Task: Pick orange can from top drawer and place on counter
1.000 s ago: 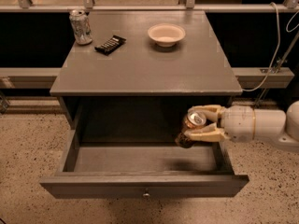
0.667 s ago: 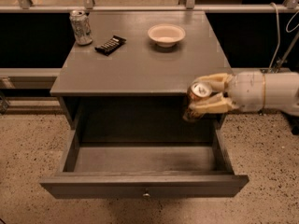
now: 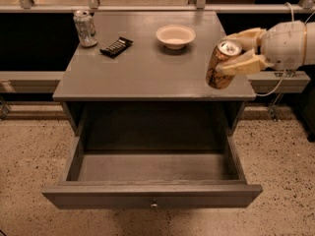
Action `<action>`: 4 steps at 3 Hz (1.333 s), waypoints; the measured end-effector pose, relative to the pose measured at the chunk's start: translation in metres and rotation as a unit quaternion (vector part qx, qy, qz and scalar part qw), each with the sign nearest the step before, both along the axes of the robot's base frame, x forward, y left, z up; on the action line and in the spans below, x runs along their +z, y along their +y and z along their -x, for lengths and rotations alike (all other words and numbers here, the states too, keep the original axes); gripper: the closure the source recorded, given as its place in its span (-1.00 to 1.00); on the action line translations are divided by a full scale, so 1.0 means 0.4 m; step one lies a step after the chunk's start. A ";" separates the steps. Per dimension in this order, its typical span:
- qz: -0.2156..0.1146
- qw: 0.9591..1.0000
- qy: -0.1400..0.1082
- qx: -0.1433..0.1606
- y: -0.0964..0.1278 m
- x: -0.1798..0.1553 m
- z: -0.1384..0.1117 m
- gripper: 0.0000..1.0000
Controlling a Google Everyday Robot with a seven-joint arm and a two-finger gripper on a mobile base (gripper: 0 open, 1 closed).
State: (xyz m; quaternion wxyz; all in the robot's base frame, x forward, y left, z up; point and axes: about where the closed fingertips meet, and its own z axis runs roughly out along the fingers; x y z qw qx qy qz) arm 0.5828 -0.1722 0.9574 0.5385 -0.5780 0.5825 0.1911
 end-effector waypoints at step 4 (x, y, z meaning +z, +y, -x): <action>-0.028 0.976 0.156 -0.151 -0.043 -0.149 -0.209 0.64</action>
Offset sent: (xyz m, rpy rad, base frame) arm 0.0894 -0.0418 -0.0397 -0.0172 0.3226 -0.4052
